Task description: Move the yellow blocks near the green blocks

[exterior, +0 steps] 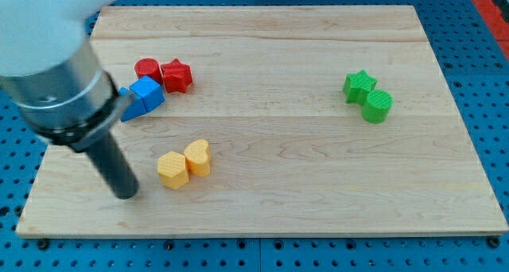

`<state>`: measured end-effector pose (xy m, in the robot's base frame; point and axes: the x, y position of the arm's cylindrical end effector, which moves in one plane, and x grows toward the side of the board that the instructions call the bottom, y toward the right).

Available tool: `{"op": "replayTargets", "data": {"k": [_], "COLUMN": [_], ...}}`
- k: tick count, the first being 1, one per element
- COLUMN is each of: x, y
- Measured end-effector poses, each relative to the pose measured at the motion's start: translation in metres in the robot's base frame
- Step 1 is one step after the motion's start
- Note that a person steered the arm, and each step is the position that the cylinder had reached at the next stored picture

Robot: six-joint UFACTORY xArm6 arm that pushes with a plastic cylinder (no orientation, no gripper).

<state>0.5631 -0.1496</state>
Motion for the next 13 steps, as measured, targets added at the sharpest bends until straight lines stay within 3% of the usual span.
{"op": "replayTargets", "data": {"k": [2,4,5,6,9,11,12,13], "x": [-0.045,-0.053,-0.049,-0.081,-0.126,-0.121,-0.156,-0.154], "y": [0.12,0.115,0.068,0.072,0.251,0.198,0.205,0.227]}}
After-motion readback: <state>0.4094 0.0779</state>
